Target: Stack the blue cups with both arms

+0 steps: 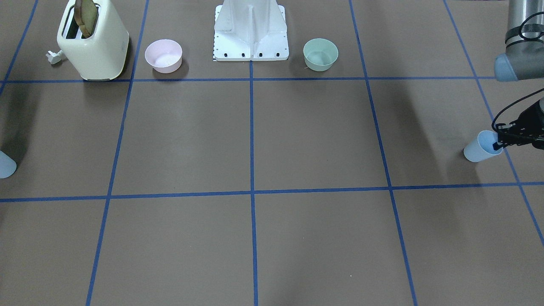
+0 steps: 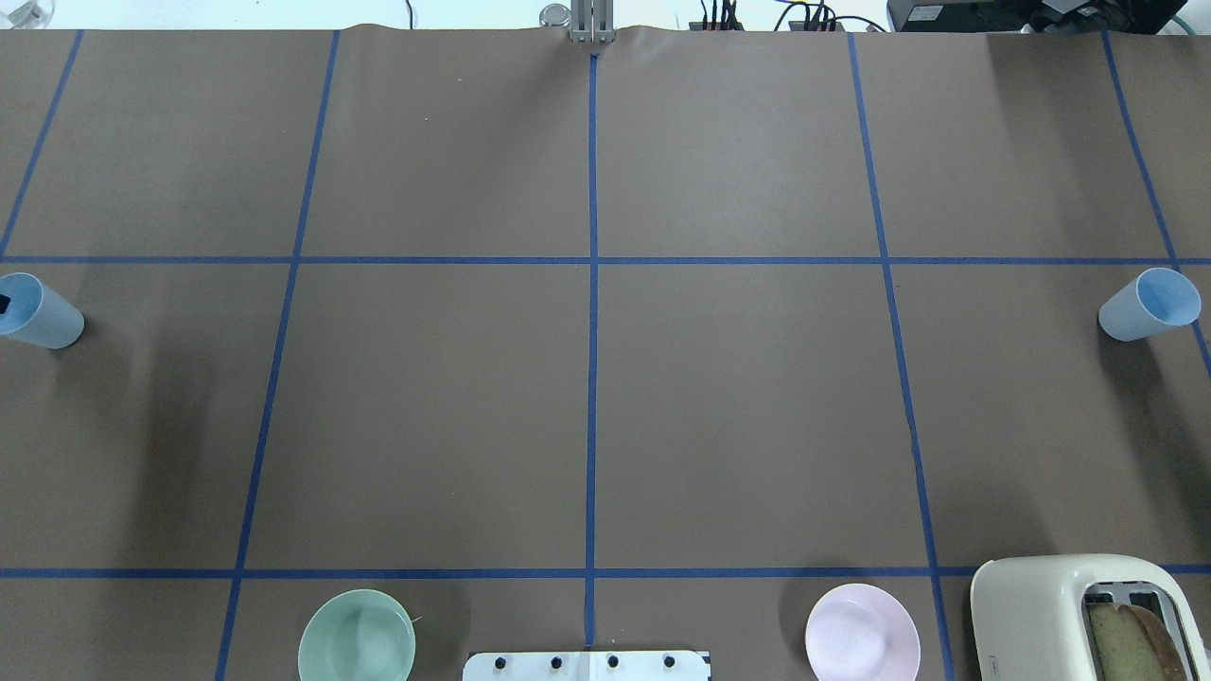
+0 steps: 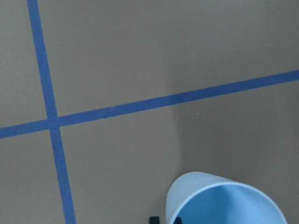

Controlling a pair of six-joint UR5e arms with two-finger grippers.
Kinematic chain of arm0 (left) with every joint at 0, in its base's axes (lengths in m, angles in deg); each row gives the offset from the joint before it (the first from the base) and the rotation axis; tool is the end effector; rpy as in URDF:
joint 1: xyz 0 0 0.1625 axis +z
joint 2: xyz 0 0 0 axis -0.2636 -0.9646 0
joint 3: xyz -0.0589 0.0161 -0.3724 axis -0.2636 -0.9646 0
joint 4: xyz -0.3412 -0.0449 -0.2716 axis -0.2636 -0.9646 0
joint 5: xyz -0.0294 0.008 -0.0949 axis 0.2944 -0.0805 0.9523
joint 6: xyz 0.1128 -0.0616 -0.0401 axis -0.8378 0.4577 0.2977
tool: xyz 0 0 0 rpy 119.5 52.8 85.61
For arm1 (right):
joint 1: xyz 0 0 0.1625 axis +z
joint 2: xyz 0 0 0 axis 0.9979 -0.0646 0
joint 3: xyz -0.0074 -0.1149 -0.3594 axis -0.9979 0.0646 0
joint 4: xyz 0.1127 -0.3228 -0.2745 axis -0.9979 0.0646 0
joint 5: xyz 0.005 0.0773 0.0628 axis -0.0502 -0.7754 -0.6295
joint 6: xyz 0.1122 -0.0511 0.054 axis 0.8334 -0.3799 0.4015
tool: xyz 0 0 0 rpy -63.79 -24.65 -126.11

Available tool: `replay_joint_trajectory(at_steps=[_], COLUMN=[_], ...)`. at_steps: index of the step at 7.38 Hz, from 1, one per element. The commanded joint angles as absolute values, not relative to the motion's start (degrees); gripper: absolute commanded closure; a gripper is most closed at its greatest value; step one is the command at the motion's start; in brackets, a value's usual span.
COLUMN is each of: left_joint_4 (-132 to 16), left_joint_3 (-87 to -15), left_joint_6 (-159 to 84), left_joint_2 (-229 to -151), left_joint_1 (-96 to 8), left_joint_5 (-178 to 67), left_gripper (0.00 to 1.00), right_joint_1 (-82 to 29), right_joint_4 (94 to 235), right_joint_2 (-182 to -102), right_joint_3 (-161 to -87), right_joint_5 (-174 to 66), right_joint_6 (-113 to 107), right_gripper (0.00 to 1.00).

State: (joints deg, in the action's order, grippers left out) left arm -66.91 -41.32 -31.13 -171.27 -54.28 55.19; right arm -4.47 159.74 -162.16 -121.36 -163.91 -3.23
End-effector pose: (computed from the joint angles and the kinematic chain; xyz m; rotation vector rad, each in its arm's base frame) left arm 0.1528 -0.5317 0.6404 0.1647 0.8404 0.1608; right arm -0.0359 -0.5445 0.5998 0.1434 -0.7881 0.0131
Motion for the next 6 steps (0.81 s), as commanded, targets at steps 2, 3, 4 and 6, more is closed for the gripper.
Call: replay_joint_trajectory(at_steps=[2,3,4,6], left_joint_4=[-63.9,-57.1,-50.9,-42.7], left_joint_3=[-44.4,-48.7,-53.8,-61.0], left_joint_6=[-30.6,-29.1,-24.9,-12.8], left_joint_2=[-172.3,-174.4,-176.5,-182.3], left_joint_1=[-54.2,-54.2,-54.1,-48.3], left_joint_5=[56.5,57.4,57.5,57.1], left_gripper=[1.00,1.00,1.00,1.00], right_joint_1=[-4.9,-5.3,-5.9,-6.9], right_joint_4=[159.7,159.7,159.7,159.6], right_joint_2=[-162.0,-161.4,-160.8,-160.8], right_joint_3=[-120.8,-119.7,-118.9,-118.5], right_joint_5=[-163.8,-163.8,-163.8,-162.5], right_joint_6=[-3.2,-3.2,-3.1,-3.1], right_gripper=[0.00,0.00,0.00,0.00])
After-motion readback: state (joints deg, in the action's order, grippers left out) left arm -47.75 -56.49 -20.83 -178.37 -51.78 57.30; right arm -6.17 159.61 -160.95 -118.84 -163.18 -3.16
